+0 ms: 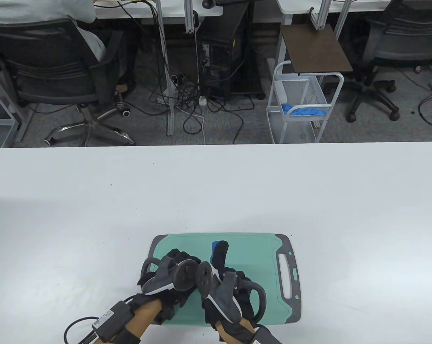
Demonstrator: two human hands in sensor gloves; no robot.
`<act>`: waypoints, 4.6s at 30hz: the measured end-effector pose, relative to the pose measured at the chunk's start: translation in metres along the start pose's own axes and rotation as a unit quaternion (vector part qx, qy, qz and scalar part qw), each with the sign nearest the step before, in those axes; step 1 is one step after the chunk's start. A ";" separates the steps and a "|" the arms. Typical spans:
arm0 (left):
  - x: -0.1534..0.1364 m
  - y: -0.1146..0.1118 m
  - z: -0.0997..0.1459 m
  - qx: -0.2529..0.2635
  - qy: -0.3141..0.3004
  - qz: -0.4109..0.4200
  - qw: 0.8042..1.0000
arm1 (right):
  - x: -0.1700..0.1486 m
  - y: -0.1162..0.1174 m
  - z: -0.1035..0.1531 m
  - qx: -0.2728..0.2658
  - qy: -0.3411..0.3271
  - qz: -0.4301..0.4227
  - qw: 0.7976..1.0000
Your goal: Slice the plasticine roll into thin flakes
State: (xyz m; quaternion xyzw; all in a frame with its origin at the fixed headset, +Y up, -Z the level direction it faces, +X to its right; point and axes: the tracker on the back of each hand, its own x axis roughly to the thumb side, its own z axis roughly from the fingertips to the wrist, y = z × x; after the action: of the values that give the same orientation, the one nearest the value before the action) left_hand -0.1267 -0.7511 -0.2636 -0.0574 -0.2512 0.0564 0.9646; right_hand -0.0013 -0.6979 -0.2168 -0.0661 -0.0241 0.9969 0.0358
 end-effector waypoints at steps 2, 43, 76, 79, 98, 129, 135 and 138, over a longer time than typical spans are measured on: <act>0.000 0.000 0.000 -0.001 0.001 0.001 1.000 | 0.001 0.001 0.000 -0.002 -0.003 0.004 1.000; -0.001 0.000 -0.001 -0.006 0.005 0.009 1.000 | 0.006 0.011 0.000 -0.033 -0.040 0.022 0.998; -0.006 0.002 0.002 -0.011 0.007 0.023 1.000 | 0.003 -0.002 0.002 -0.024 -0.042 0.017 0.999; -0.006 0.002 0.002 -0.010 0.008 0.018 1.000 | 0.002 -0.007 0.004 -0.026 -0.039 0.010 0.999; -0.012 0.004 0.003 0.006 0.023 0.015 1.000 | 0.002 -0.018 0.013 -0.012 -0.048 -0.014 0.999; -0.014 0.003 0.002 0.007 0.021 0.024 0.999 | 0.007 -0.012 0.011 0.004 -0.058 -0.002 0.998; -0.013 0.003 0.002 0.007 0.020 0.023 1.000 | 0.008 -0.011 0.010 0.000 -0.063 0.002 0.998; -0.013 0.003 0.002 0.007 0.020 0.023 1.000 | 0.009 -0.011 0.009 -0.002 -0.064 0.003 0.998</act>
State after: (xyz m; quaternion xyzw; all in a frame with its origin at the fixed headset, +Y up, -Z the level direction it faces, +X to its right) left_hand -0.1395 -0.7499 -0.2687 -0.0574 -0.2298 0.0793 0.9683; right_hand -0.0105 -0.6871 -0.2080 -0.0020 -0.0278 0.9991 0.0309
